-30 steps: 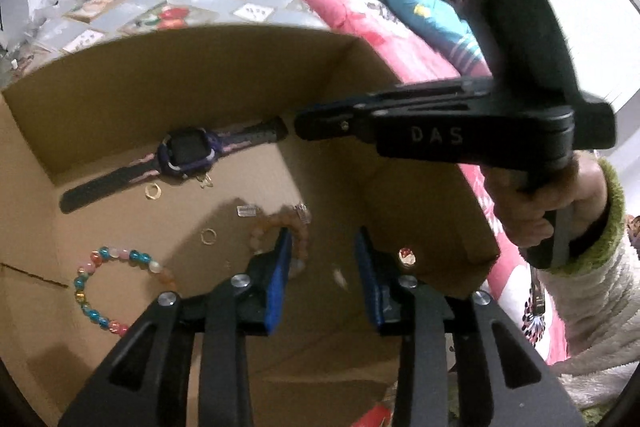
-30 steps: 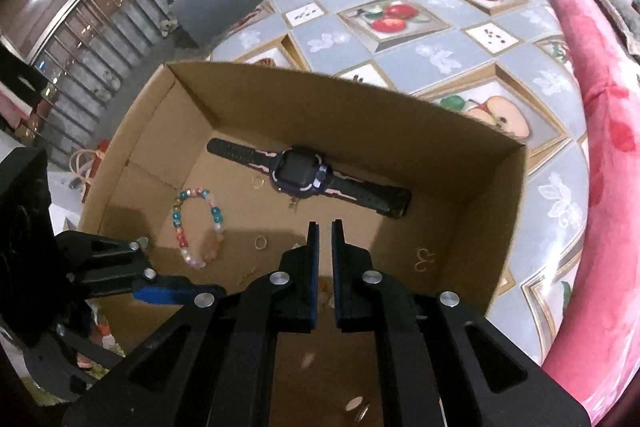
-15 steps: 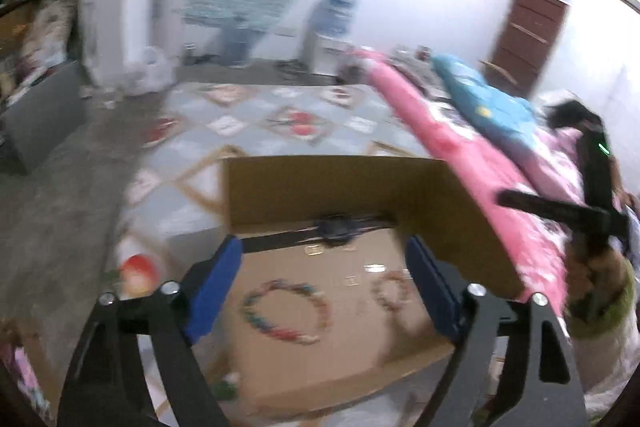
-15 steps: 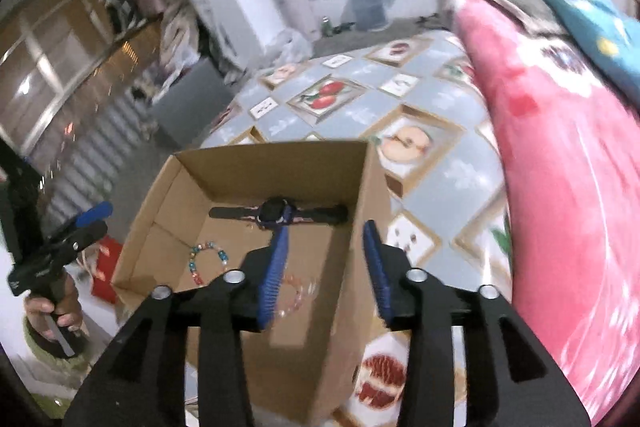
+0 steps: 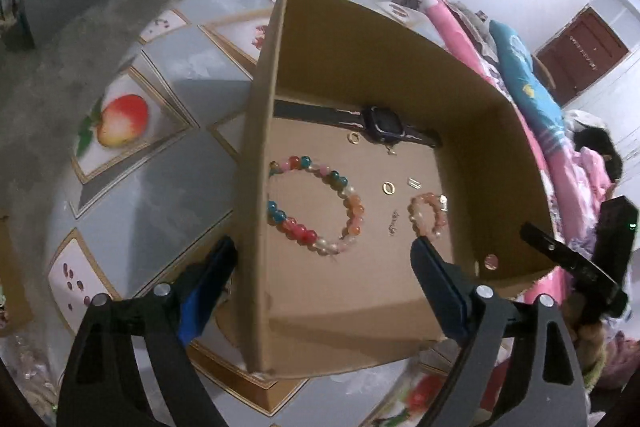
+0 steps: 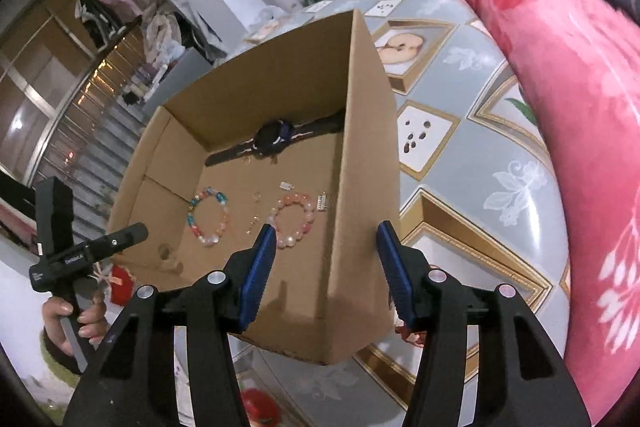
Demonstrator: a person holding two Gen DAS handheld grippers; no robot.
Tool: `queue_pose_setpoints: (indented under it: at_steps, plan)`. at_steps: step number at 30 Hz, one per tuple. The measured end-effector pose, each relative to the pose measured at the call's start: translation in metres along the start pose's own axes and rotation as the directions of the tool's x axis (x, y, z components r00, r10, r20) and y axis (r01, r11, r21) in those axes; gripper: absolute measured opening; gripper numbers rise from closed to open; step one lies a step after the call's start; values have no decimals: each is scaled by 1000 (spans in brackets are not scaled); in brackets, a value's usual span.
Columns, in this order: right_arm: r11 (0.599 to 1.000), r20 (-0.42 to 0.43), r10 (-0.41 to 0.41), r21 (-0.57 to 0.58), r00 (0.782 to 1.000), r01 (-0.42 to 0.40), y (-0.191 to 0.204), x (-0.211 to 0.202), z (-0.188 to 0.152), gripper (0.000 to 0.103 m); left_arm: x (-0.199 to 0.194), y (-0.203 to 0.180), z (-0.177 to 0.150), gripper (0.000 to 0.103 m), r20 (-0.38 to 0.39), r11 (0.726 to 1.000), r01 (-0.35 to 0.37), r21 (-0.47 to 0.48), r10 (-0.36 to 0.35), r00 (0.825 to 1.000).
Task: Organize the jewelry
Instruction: 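Withdraw both grippers upward away from the box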
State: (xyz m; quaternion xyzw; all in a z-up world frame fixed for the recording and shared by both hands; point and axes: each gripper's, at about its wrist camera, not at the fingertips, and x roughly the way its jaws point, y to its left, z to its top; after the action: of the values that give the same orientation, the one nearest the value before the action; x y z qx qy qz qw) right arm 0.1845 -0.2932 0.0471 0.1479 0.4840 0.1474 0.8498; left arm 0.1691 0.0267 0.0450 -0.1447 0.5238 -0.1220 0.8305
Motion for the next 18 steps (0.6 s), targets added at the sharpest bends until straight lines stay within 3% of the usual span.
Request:
queue_pose_setpoints:
  at_steps: [6,18]
  plan:
    - [1000,-3,7,24,1000,-7,-3,-3,-1,47,-5,-12,-5,87,20,998,-56,28,56,998]
    - [998,-18,42,52,999,-41,-3,-32,-36,47,-36,-10,-46,87,-16,999,-10,34,10,1000]
